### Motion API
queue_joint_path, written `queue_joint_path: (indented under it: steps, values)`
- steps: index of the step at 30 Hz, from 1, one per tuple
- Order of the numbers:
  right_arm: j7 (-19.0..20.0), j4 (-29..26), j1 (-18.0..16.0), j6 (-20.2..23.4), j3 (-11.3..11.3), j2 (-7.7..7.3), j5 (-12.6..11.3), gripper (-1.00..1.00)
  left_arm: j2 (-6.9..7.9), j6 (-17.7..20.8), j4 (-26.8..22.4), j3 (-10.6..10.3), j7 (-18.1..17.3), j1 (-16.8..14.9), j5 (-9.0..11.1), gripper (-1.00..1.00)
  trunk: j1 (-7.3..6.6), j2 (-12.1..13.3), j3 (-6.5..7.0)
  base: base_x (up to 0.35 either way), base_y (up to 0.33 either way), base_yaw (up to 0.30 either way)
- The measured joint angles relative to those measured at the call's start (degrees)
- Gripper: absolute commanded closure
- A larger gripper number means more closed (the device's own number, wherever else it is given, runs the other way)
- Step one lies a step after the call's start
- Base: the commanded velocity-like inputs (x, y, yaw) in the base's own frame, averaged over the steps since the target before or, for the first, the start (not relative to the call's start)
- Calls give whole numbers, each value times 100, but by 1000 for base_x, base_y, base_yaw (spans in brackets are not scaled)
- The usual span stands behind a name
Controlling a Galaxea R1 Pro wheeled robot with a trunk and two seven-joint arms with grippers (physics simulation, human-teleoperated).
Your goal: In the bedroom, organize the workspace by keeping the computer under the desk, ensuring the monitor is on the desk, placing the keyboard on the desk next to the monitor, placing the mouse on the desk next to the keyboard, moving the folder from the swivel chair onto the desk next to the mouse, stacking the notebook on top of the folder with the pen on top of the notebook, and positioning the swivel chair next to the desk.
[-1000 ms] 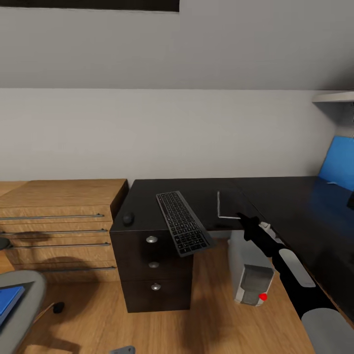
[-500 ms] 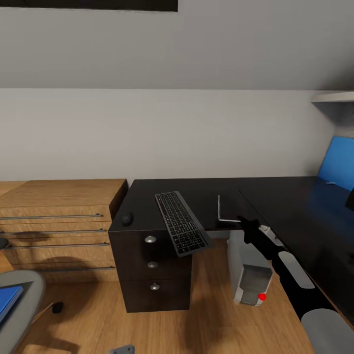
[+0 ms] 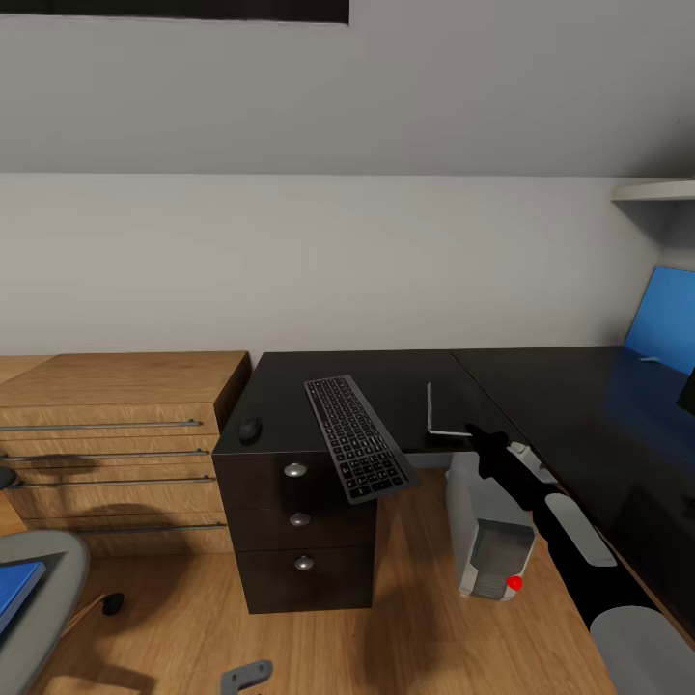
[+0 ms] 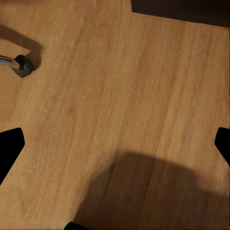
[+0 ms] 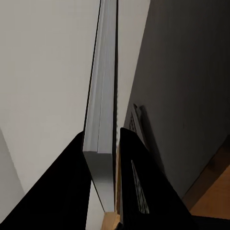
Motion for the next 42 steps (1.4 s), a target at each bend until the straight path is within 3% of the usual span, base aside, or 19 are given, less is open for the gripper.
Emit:
queue_joint_path:
  steps: [6, 22, 42]
  values:
    - [1, -34, 0, 3, 1, 0, 2, 100, 15, 3, -143, 19, 0, 0, 16, -100, 0, 0, 0, 0, 0, 0]
    - [0, -52, 0, -6, -7, -9, 13, 100, 15, 8, -137, 25, 16, 0, 29, -100, 353, -640, -287, -43, 0, 0]
    - [-31, -11, 0, 1, 8, 3, 7, 100, 21, 8, -139, 15, 9, 0, 20, -100, 352, -642, -287, -26, 0, 0]
